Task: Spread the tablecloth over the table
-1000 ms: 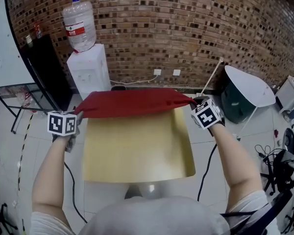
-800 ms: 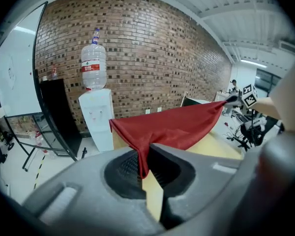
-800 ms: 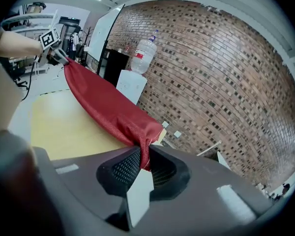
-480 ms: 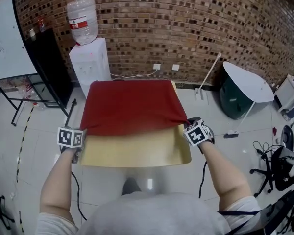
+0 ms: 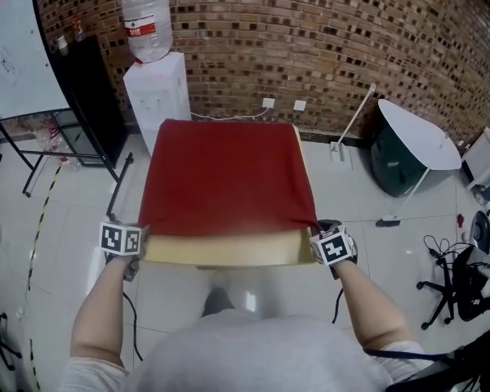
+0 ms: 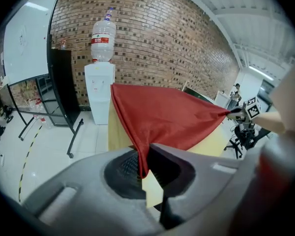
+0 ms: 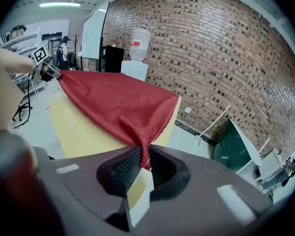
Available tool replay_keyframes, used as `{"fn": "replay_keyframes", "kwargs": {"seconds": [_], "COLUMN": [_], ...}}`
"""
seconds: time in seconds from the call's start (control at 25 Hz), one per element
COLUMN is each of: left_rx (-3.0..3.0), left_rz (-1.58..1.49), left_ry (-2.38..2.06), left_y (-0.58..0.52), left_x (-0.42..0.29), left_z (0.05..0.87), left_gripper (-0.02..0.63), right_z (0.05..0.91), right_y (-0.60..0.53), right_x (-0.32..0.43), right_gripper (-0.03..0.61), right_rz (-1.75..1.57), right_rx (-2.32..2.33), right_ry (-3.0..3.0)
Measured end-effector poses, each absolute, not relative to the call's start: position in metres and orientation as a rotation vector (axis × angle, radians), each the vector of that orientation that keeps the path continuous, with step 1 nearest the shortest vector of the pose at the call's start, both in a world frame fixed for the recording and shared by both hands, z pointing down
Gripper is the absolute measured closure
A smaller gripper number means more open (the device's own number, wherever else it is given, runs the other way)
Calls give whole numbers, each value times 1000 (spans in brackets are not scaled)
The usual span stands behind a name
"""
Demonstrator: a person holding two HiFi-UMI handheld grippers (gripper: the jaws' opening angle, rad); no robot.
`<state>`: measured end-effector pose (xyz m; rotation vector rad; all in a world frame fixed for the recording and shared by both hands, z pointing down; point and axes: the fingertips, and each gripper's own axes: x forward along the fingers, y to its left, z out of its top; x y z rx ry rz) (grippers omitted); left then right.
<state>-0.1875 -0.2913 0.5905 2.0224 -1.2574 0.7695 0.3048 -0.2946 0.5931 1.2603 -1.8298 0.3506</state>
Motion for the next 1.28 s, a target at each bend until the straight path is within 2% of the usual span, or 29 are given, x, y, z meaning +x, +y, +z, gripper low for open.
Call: {"fn": "replay_keyframes", "kwargs": {"seconds": [0.52,1.04,1.28], "left_rx": [1955,1923,1897], "left_rz": [632,564,516], "left_ry": [-1215,-1258,-1299], "left_y": [-225,-218,-217], "left_x": [-190,-192,-209], "left_z": [634,652,652], "left_gripper": [605,603,529], "right_z": [631,653,653], "right_y": [-223,-208,-207], "right_x": [308,311,316], "right_gripper": [540,520,474], "right_rz": [521,546,533], "right_rx": [1279,1295,1283], "right_ry": [-1875,-1900,-1906]}}
